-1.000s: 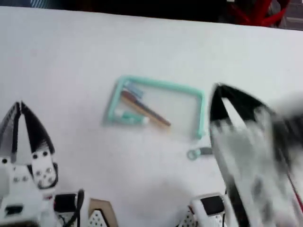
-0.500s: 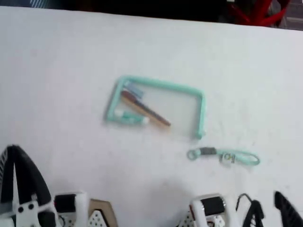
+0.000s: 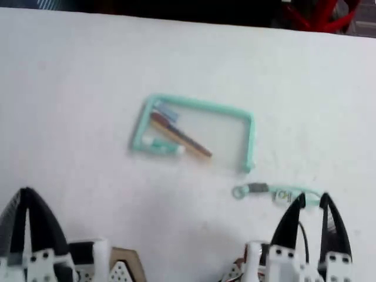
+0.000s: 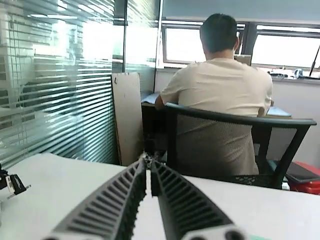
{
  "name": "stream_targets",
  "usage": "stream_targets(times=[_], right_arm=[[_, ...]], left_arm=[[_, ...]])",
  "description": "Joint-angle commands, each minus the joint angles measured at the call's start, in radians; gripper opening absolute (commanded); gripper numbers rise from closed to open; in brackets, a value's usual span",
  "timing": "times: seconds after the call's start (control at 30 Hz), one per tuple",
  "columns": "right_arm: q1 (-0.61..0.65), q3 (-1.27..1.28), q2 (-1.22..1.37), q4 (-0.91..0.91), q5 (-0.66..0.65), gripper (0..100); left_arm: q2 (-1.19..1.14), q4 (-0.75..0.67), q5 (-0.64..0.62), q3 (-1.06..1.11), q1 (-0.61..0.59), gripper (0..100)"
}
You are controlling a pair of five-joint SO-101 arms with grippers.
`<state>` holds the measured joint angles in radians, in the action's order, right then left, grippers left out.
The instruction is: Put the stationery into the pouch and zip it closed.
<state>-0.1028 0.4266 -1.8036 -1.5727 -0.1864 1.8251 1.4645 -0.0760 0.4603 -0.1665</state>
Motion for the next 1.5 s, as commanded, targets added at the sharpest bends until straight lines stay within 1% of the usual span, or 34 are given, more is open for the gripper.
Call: stream_targets(times=[0.0, 0.13, 0.2, 0.27, 0.4, 0.47, 0.6, 0.63, 0.73, 0.83, 0.93, 1.0, 1.1, 1.2, 1.27, 1.3, 1.47], right_arm=[[0.097, 0.071, 0.002, 0.084, 0.002, 10.9], [0.255, 0.244, 0.002, 0.16, 0.002, 10.9], [0.315, 0.359, 0.002, 0.18, 0.002, 10.9], [0.344, 0.474, 0.002, 0.213, 0.003, 10.9], [0.348, 0.657, 0.002, 0.337, 0.003, 10.6], [0.348, 0.732, 0.002, 0.403, 0.003, 10.6], [0.346, 0.858, 0.002, 0.552, 0.003, 10.6], [0.346, 0.887, 0.002, 0.584, 0.003, 10.6], [0.325, 0.999, 0.002, 0.685, 0.003, 10.6], [0.306, 1.146, 0.002, 0.789, 0.003, 10.5], [0.282, 1.27, 0.013, 0.822, 0.003, 10.5], [0.251, 1.263, 0.013, 0.742, 0.005, 10.5], [0.209, 1.264, 0.013, 0.615, 0.003, 10.5], [0.209, 1.264, 0.018, 0.443, 0.003, 10.6], [0.209, 1.264, 0.016, 0.308, 0.005, 10.5], [0.202, 1.264, 0.008, 0.295, 0.011, 10.5], [0.209, 1.264, 0.005, 0.303, 0.008, 10.5]], left_arm=[[-0.002, -0.098, 0.0, 0.158, 0.008, 4], [-0.002, -0.272, 0.002, 0.436, 0.005, 4], [-0.002, -0.356, 0.002, 0.571, 0.005, 4], [-0.002, -0.42, 0.002, 0.69, 0.005, 4], [-0.002, -0.525, 0.005, 0.904, 0.005, 4], [-0.002, -0.588, 0.057, 1.01, 0.008, 4], [-0.002, -0.75, 0.235, 1.234, 0.008, 4], [-0.005, -0.75, 0.275, 1.234, 0.005, 4], [-0.002, -0.661, 0.345, 1.234, 0.004, 4], [-0.002, -0.559, 0.345, 1.234, 0.012, 4], [-0.002, -0.5, 0.345, 1.232, 0.012, 4], [-0.002, -0.465, 0.345, 1.232, 0.012, 4], [-0.002, -0.367, 0.345, 1.232, 0.012, 4], [-0.002, -0.288, 0.347, 1.232, 0.012, 4], [-0.002, -0.189, 0.35, 1.232, 0.013, 4], [-0.001, -0.17, 0.345, 1.232, 0.007, 4], [-0.001, -0.181, 0.345, 1.232, 0.005, 4]])
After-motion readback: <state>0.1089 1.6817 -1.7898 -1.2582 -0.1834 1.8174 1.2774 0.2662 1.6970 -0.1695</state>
